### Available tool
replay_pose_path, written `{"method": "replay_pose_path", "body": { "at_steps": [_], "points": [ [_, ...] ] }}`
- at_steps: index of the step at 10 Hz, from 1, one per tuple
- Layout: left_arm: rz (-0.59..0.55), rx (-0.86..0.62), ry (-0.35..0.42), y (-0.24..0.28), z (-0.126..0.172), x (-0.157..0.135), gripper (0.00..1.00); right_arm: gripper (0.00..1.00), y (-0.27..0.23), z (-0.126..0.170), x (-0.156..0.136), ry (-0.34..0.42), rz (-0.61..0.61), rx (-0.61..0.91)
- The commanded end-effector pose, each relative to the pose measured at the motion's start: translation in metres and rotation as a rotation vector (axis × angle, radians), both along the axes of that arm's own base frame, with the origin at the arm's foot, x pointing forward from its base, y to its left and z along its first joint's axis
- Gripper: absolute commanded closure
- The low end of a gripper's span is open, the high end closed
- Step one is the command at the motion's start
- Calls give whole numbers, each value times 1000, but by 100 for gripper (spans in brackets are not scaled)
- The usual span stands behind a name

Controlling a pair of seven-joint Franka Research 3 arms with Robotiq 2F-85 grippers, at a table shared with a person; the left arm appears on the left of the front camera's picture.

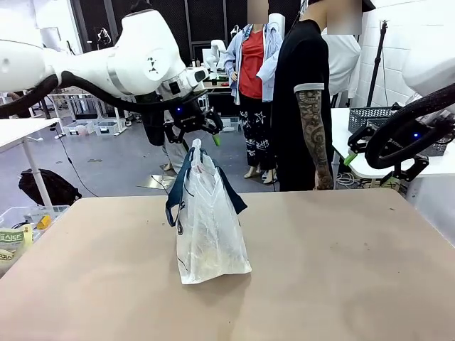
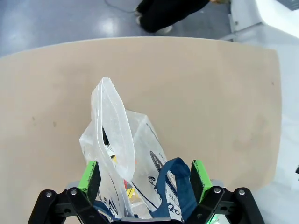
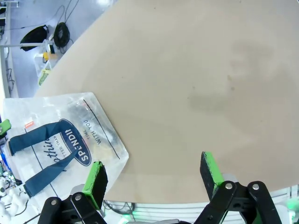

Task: Transfer purchased items from the store into the shopping bag.
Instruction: Move the Reusable shopping bag to the right side of the table.

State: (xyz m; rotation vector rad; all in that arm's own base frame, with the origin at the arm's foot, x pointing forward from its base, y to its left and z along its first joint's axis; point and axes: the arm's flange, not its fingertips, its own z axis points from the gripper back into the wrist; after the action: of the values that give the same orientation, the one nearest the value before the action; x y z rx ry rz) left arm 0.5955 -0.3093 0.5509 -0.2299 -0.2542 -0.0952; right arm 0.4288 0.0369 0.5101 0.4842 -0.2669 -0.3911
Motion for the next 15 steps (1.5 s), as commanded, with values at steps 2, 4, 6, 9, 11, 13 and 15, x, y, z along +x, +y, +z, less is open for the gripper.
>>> {"method": "replay_pose_path", "body": {
  "at_steps": [2,4,6,9,11,13,15],
  "points": [
    [80,92,35,-18,-2,21,0,0,1,-1,-3,14,-13,-16],
    [96,118,32,-18,-6,21,27,0,1,-1,-3,14,-13,-16],
    [101,127,29,-19,-7,20,66,0,1,-1,-3,14,-13,-16],
    [109,138,28,-16,-7,18,100,0,1,-1,-3,14,-13,-16],
    [112,139,33,-15,-8,18,100,0,1,-1,-3,14,-13,-16],
    [114,140,36,-13,-8,17,100,0,1,-1,-3,14,-13,-16],
    [114,148,39,-12,-9,17,100,0,1,-1,-3,14,-13,-16]
  ]
}}
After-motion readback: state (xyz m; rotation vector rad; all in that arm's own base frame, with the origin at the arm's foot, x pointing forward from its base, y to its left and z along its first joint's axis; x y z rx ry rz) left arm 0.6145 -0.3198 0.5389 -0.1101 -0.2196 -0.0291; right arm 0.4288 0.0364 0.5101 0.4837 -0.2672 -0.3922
